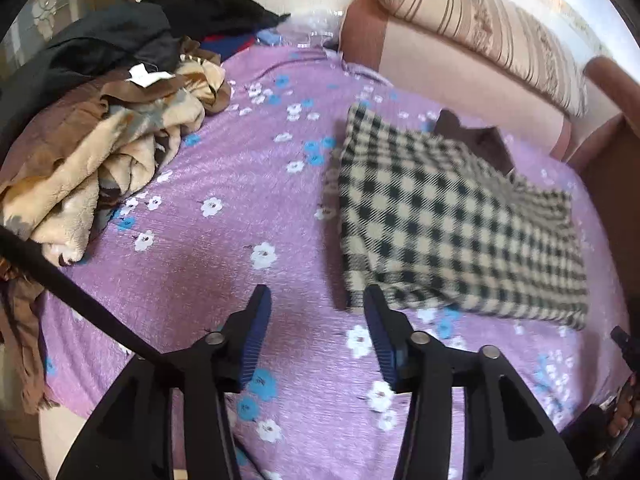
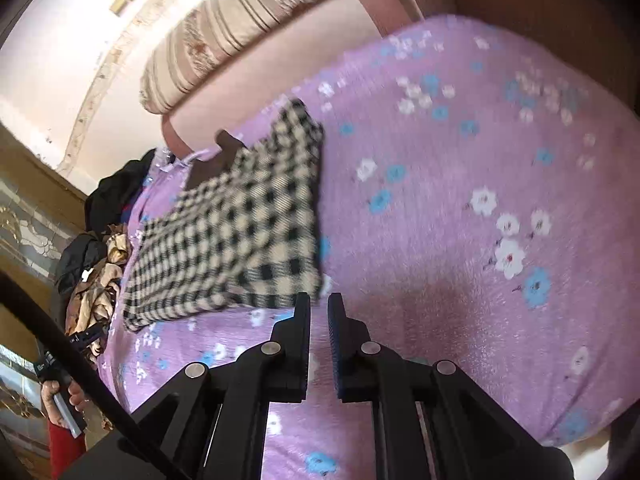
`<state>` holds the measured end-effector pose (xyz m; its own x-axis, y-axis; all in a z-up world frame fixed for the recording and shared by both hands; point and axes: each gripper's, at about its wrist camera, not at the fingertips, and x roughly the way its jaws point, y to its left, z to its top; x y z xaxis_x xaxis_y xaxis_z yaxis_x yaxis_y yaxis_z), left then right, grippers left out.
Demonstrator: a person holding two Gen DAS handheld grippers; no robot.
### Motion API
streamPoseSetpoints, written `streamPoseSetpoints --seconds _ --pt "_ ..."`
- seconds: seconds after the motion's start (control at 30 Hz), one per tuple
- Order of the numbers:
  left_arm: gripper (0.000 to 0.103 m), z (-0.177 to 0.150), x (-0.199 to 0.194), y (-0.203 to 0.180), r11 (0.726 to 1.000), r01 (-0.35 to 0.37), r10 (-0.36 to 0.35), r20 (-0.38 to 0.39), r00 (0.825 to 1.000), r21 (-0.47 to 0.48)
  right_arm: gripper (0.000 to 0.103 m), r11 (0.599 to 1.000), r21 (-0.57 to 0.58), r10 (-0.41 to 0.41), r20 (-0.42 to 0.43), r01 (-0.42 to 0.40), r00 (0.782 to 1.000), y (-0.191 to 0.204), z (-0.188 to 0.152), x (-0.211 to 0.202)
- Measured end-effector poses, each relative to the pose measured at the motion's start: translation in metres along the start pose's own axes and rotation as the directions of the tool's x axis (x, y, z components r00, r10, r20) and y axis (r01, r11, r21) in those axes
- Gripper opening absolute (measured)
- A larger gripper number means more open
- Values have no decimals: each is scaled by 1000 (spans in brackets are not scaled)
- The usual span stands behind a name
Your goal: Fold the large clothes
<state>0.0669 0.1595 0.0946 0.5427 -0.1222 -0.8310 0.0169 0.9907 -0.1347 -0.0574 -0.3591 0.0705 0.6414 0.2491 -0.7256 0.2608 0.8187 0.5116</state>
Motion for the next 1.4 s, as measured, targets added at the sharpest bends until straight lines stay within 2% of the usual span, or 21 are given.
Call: streamPoseSetpoints --seconds 0.1,0.17,0.2,0.3,0.47,0.6,0.63,0.67,0.73,0.8,0.83,0.87,0.9,0.97,1.03,1.07,1.13,1.17,1.23,1.33,1.4 --pt "57 2 -11 -9 999 30 -29 45 999 -19 13 998 -69 5 18 -3 1000 31 1 -8" --pt "61 7 -8 -15 998 61 -59 60 996 -29 34 992 -127 2 16 0 1000 59 -1 -5" --pt "62 9 -4 -20 997 76 -74 60 995 -32 37 989 -149 5 12 -3 1000 70 -1 -1" --pt "63 20 21 -37 996 93 -92 49 995 -16 37 980 -197 28 -29 -33 999 107 -2 22" --pt "63 22 80 -62 997 11 -12 9 1000 77 37 966 -200 139 -121 -162 983 176 9 94" --pt "62 21 109 -59 997 -6 9 -45 999 79 34 936 -178 264 -219 -304 939 233 26 172" --pt "63 21 114 -58 997 -5 10 -53 999 81 34 926 -154 303 -249 -346 920 243 29 190" --pt "63 22 119 -58 996 0 6 -61 998 86 34 909 -109 357 -295 -402 886 255 32 217" --pt "63 21 123 -56 996 13 -8 -69 998 86 34 894 -36 405 -360 -446 840 267 38 263" --pt "63 22 124 -56 996 23 -17 -67 998 89 34 916 -16 367 -375 -402 851 272 46 300" --pt "63 22 124 -56 995 28 -22 -66 998 94 27 931 -20 332 -373 -365 866 272 52 319" --pt "63 23 125 -55 995 34 -27 -67 997 96 9 942 -22 303 -367 -334 879 271 59 331" --pt "63 24 126 -55 995 37 -31 -68 997 95 2 951 -21 282 -357 -309 891 270 65 339" --pt "63 26 125 -54 994 51 -44 -71 996 93 0 957 -2 274 -328 -291 904 266 79 347" --pt "63 27 123 -51 995 61 -55 -75 996 81 0 976 -47 193 -276 -213 942 267 92 339" --pt "62 28 120 -49 995 68 -63 -70 996 72 5 978 -68 175 -252 -198 952 267 96 330" --pt "62 31 109 -46 994 91 -89 -35 995 57 7 965 -46 241 -228 -257 944 260 101 307" --pt "62 33 103 -45 994 98 -98 -9 995 54 7 953 -33 286 -225 -300 932 256 98 292" --pt "62 35 97 -47 995 86 -87 23 996 58 9 940 -55 315 -228 -336 921 253 89 272" --pt "62 37 103 -49 998 12 -14 18 1000 66 11 936 -84 309 -265 -342 913 236 66 253" --pt "62 38 111 -48 996 -45 45 0 999 71 11 955 -89 253 -259 -283 932 207 56 243"
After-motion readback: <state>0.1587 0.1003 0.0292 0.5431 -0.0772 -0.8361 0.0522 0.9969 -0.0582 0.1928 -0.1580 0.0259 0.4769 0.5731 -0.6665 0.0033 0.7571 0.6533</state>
